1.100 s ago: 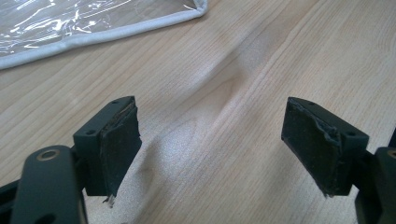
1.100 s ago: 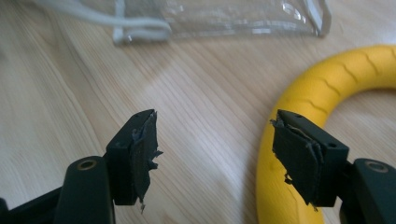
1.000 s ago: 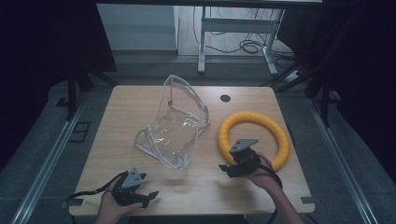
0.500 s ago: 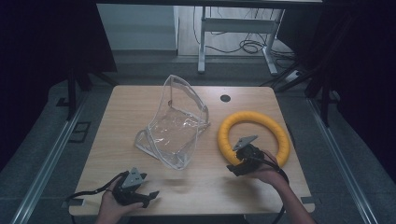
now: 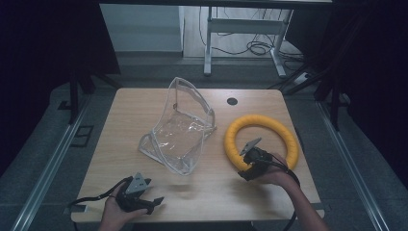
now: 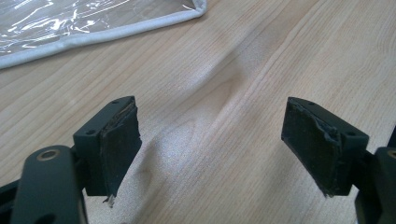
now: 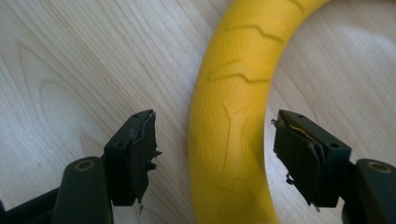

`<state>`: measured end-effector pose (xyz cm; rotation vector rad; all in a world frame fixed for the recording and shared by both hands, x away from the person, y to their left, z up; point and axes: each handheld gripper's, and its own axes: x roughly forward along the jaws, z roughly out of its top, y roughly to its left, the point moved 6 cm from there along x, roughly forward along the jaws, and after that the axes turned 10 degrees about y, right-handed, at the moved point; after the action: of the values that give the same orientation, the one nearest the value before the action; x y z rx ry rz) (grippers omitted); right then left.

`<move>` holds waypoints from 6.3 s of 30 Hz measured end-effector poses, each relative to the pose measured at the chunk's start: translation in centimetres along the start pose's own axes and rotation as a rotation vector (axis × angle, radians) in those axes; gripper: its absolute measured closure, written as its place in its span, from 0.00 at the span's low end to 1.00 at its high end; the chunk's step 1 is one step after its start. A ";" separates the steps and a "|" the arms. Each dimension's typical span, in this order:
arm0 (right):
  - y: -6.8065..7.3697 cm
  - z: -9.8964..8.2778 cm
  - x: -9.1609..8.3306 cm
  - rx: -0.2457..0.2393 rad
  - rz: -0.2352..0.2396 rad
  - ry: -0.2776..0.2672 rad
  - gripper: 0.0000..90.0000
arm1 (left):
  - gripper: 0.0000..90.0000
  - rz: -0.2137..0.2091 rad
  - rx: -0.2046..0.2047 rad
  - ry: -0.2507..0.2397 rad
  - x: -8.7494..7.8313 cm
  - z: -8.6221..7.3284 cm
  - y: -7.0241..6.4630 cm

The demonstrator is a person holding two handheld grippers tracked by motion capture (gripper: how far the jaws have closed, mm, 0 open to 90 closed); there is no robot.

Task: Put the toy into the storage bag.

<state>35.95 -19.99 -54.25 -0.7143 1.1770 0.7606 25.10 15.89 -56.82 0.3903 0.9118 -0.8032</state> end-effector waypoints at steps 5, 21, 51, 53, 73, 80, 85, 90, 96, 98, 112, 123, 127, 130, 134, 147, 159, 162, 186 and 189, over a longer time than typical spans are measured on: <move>-0.2 -0.3 0.6 -0.011 0.005 0.054 0.34 | 0.22 0.001 -0.001 0.003 0.0 0.0 0.0; -1.0 -0.8 1.7 -0.038 0.062 0.141 0.56 | 0.22 0.002 0.001 0.004 0.1 0.0 0.0; -3.1 0.1 -4.0 0.076 0.170 -0.148 0.58 | 0.22 0.010 -0.007 -0.013 -0.3 0.2 0.2; -3.2 0.1 -4.3 0.078 0.173 -0.169 0.58 | 0.22 0.010 -0.007 -0.013 -0.3 0.2 0.2; -2.9 1.8 -8.1 0.112 0.173 -0.390 0.58 | 0.22 0.011 -0.007 -0.018 -0.3 0.3 0.3; -3.0 2.3 -9.0 0.134 0.209 -0.457 0.58 | 0.22 0.010 -0.008 -0.019 -0.3 0.3 0.3; -3.0 2.6 -9.7 0.149 0.235 -0.508 0.58 | 0.22 0.009 -0.009 -0.018 -0.3 0.3 0.3; -3.0 3.0 -10.5 0.176 0.249 -0.578 0.58 | 0.22 0.009 -0.010 -0.019 -0.3 0.3 0.3; -2.8 3.7 -11.2 0.189 0.256 -0.639 0.58 | 0.22 0.008 -0.010 -0.016 -0.2 0.3 0.3; -2.7 4.0 -11.3 0.197 0.263 -0.657 0.58 | 0.22 0.009 -0.010 -0.017 -0.2 0.3 0.3; -2.3 5.0 -12.4 0.259 0.270 -0.807 0.58 | 0.22 -0.012 -0.019 -0.034 -0.5 0.4 0.2; -1.9 5.6 -12.6 0.295 0.273 -0.885 0.58 | 0.22 -0.012 -0.017 -0.031 -0.2 0.4 0.1; -1.8 5.8 -12.6 0.312 0.279 -0.916 0.58 | 0.22 -0.011 -0.015 -0.029 -0.2 0.4 0.1; -1.8 5.9 -12.8 0.322 0.285 -0.938 0.58 | 0.22 -0.010 -0.015 -0.029 -0.2 0.4 0.2; -1.7 6.1 -12.8 0.331 0.291 -0.964 0.58 | 0.22 -0.011 -0.014 -0.028 -0.2 0.3 0.1; -1.3 7.0 -12.7 0.341 0.302 -1.011 0.57 | 0.22 -0.011 -0.012 -0.026 -0.2 0.3 0.1; -0.9 7.7 -13.7 0.358 0.324 -1.109 0.57 | 0.22 -0.010 -0.008 -0.023 -0.2 0.3 0.1; -0.8 8.0 -13.9 0.359 0.324 -1.118 0.57 | 0.22 -0.011 -0.008 -0.022 -0.2 0.3 0.1; 1.0 9.8 -17.5 0.307 0.339 -1.238 0.57 | 0.22 -0.010 -0.009 -0.021 -0.2 0.3 0.1; 1.1 9.9 -17.7 0.302 0.341 -1.247 0.57 | 0.22 -0.011 -0.007 -0.019 -0.1 0.3 0.1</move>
<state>36.68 -13.79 -34.87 0.2688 0.2261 1.0372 25.30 15.86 -56.54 0.3713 0.8996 -0.8124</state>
